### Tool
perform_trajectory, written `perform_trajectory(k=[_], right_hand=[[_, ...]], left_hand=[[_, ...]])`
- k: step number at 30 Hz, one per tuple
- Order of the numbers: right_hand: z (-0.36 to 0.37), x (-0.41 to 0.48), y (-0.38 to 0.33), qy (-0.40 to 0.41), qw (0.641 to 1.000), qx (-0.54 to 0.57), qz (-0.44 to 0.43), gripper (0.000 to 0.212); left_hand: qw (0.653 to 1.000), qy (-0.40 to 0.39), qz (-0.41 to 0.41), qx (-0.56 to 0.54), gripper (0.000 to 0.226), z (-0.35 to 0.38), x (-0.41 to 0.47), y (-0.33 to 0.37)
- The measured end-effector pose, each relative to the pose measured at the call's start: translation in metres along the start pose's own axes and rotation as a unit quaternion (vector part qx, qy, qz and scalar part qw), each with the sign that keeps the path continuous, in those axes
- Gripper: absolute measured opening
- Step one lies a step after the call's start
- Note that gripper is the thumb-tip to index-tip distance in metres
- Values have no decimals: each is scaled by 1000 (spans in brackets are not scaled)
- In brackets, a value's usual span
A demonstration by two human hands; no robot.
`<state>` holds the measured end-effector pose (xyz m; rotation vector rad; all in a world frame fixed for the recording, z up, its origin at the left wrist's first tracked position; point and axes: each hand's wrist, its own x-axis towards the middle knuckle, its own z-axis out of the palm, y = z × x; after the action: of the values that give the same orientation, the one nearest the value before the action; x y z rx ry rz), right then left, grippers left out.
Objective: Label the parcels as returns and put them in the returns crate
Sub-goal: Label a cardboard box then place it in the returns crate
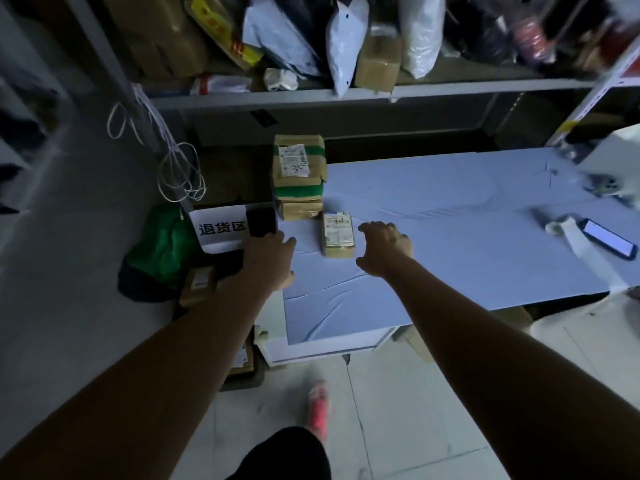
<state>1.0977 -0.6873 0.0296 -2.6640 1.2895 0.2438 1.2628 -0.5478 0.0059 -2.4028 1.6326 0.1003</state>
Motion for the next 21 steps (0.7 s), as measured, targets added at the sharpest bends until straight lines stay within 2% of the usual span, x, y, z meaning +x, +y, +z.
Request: perform_trajectory(k=[3, 8, 12, 14, 16, 18, 21], right_hand=[[11, 43, 16, -27, 999, 29, -5, 59], [37, 133, 29, -98, 990, 99, -1, 64], [58, 200, 38, -123, 982, 141, -10, 70], [69, 227, 40, -148, 978, 147, -24, 81], [78, 247, 42, -186, 970, 150, -36, 90], [81, 259, 43, -225, 960, 159, -43, 87], [82, 264, 48, -237, 955, 173, -47, 79]], left_hand=[[998, -24, -10, -49, 63, 27, 45, 15], [973, -62, -66, -211, 85, 73, 122, 41], [932, -69, -110, -339, 82, 98, 165, 63], [919, -58, -127, -370, 72, 104, 181, 69], [906, -41, -139, -397, 72, 107, 192, 72], [891, -38, -153, -426, 76, 110, 198, 73], [873, -42, -164, -457, 75, 110, 201, 74]])
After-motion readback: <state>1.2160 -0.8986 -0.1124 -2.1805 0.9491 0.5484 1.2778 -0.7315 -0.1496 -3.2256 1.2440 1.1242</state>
